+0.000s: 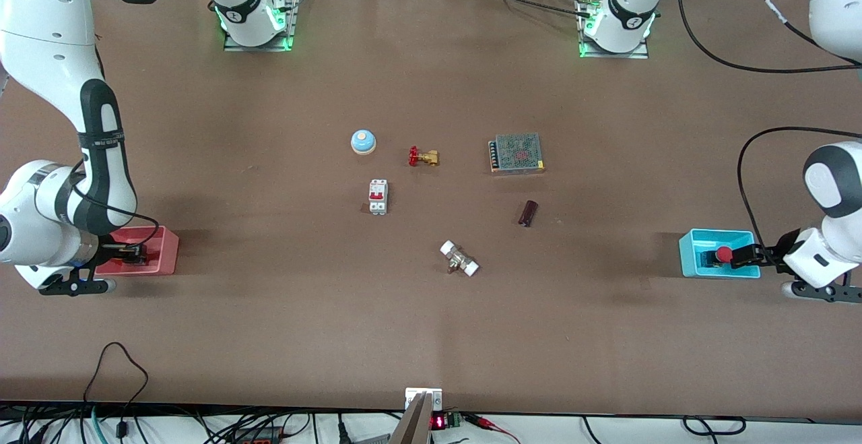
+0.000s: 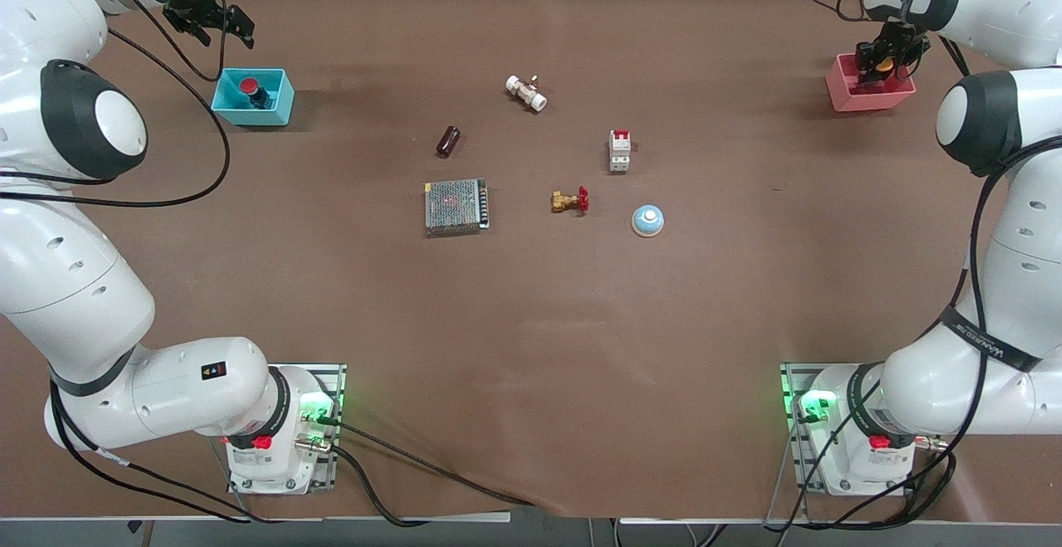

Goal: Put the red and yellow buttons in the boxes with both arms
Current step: 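Open both grippers to release the buttons into the boxes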

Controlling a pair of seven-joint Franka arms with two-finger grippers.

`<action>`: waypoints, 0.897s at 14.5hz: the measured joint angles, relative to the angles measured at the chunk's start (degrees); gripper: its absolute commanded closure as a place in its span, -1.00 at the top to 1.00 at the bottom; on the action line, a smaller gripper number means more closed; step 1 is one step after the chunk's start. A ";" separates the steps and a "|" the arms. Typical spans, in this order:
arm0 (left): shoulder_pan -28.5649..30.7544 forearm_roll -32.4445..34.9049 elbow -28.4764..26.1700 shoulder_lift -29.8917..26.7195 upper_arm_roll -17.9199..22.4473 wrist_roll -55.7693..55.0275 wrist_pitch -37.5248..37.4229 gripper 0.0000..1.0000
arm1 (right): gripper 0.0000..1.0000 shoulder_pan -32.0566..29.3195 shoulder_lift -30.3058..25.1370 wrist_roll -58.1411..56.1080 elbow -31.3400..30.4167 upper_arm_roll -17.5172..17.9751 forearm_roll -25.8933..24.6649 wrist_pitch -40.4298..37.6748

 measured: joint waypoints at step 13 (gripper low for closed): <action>-7.85 0.00 -3.47 -17.09 -0.76 -5.20 -14.89 1.00 | 1.00 0.07 -0.53 -0.07 1.32 0.46 2.22 -1.07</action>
